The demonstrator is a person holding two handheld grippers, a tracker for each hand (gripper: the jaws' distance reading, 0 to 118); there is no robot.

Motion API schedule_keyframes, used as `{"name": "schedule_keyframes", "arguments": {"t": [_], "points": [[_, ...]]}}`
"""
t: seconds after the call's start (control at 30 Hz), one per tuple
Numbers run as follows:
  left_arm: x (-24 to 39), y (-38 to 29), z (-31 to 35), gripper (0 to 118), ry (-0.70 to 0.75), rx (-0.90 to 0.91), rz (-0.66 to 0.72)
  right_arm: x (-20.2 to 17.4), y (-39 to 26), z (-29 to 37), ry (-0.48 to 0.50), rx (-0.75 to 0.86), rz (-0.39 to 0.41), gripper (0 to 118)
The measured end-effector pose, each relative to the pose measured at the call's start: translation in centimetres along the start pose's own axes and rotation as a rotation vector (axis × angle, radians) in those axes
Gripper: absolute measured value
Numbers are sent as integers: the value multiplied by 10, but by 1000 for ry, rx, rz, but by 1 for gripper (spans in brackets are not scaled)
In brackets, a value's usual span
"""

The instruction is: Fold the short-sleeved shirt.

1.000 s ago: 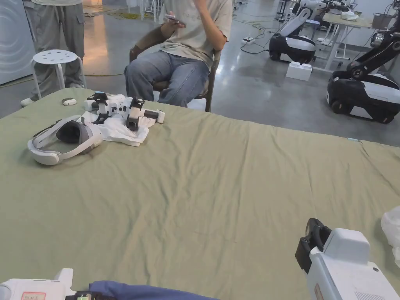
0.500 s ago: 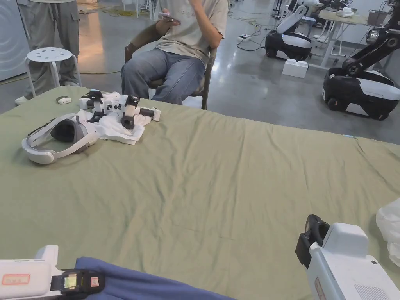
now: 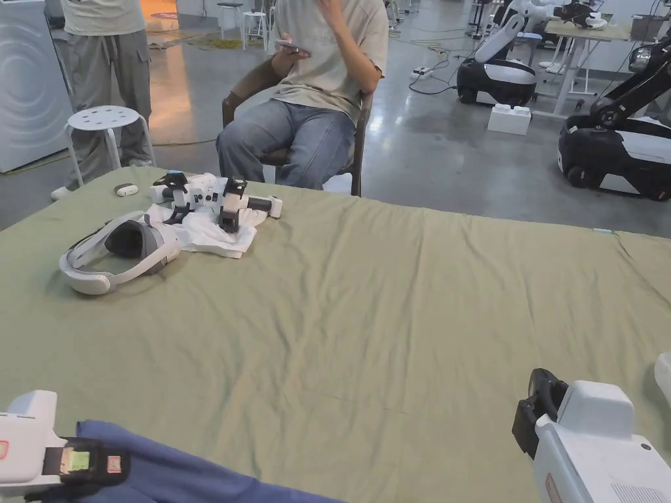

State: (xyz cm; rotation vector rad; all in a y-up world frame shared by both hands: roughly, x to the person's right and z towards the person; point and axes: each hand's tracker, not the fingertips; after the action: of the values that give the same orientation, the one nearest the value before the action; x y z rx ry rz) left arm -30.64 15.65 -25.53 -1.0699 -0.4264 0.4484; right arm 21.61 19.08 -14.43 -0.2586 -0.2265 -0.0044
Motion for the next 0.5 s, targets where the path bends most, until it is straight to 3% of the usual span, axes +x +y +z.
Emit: {"name": "schedule_keyframes", "arguments": {"t": [0.2,0.5], "points": [[64,-19,-25,3,-201,-22,20,6,-6,3,2,-11,-14,0],[123,-54,-134,3,-87,-176,-85,22,-18,11,-21,-31,-39,0]]}}
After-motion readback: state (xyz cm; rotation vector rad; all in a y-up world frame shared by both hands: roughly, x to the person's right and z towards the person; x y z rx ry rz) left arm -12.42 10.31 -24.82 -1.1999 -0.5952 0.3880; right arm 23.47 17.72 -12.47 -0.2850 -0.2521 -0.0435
